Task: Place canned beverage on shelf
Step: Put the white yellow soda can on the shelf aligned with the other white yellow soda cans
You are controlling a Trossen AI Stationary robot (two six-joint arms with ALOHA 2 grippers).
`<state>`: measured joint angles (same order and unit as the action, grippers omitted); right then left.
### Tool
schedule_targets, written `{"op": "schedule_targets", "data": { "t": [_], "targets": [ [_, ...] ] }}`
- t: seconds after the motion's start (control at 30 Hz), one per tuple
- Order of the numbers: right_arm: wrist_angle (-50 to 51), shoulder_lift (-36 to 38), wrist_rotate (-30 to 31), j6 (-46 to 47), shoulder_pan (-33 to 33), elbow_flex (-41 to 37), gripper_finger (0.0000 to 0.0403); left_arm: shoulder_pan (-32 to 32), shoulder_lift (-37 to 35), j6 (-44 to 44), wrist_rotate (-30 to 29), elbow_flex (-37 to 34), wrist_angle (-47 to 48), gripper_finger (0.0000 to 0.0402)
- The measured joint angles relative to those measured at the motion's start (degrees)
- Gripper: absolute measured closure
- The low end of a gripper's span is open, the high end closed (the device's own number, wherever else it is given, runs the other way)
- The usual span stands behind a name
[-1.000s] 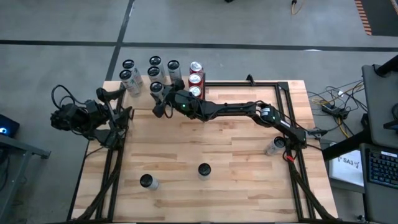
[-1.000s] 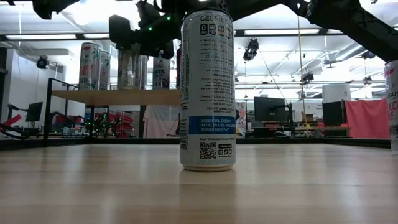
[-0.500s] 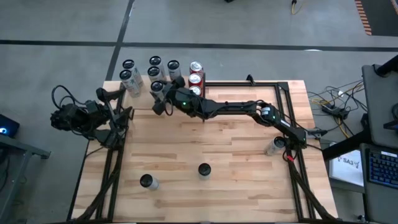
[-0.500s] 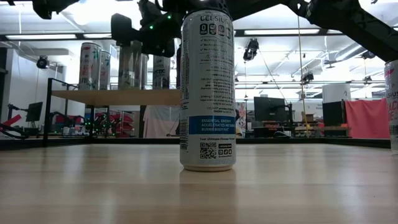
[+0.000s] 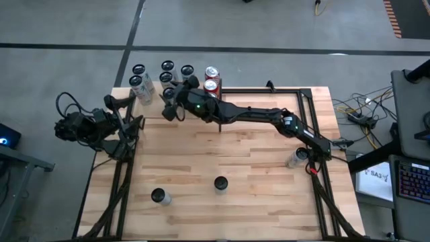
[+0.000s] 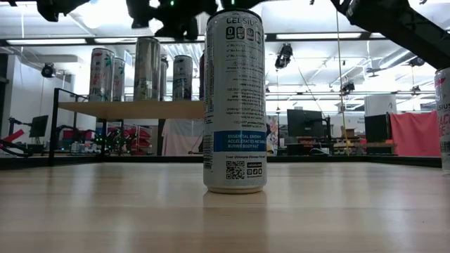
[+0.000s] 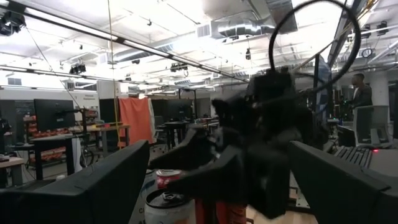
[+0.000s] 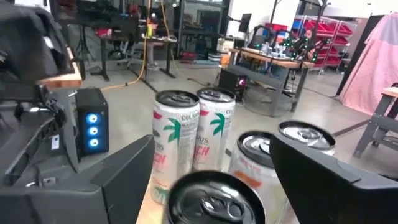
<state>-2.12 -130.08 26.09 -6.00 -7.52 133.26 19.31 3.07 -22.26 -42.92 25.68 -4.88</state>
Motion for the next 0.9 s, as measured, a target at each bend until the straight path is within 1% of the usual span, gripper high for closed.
{"op": "schedule_targets", "data": {
  "t": [0.07, 0.13, 0.23, 0.37, 0.5, 0.67, 0.77, 0.8, 0.9],
  "targets": [
    [3.0, 0.2, 0.0, 0.0, 0.4, 1.9, 0.0098, 0.0, 0.0, 0.0, 0.0, 0.0, 0.2, 0.0036],
    [4.2, 1.7, 0.0, -0.6, 0.8, 1.4, 0.0100, 0.0, 0.0, 0.0, 0.0, 0.0, 0.2, 0.0036],
    [9.3, 3.6, 0.0, -0.7, 1.2, 1.6, 0.0109, 0.0, 0.0, 0.0, 0.0, 0.0, 0.3, 0.0036],
    [16.9, 6.1, -0.6, 1.9, 1.3, 1.8, 0.0139, 0.0, 0.0, -0.3, 0.0, 0.0, 0.3, 0.0036],
    [25.4, 7.7, -0.6, 5.3, 1.1, 1.8, 0.0199, 0.0, 0.0, -0.4, 0.0, 0.0, 0.3, 0.0036],
    [32.1, 7.9, -0.7, 8.8, 0.1, 1.8, 0.0306, 0.0, 0.0, -0.4, 0.0, 0.0, 0.3, 0.0036],
    [33.6, 7.4, -0.7, 8.9, -0.6, 1.7, 0.0373, 0.0, 0.0, -0.4, 0.0, 0.0, 0.3, 0.0036],
    [33.9, 7.3, -0.7, 8.6, -0.8, 1.6, 0.0383, 0.0, 0.0, -0.4, 0.0, 0.0, 0.3, 0.0036],
    [33.7, 7.3, -1.1, 8.6, -1.0, 1.3, 0.0389, 0.0, 0.0, -0.4, 0.0, 0.0, 0.3, 0.0036]
  ]
}}
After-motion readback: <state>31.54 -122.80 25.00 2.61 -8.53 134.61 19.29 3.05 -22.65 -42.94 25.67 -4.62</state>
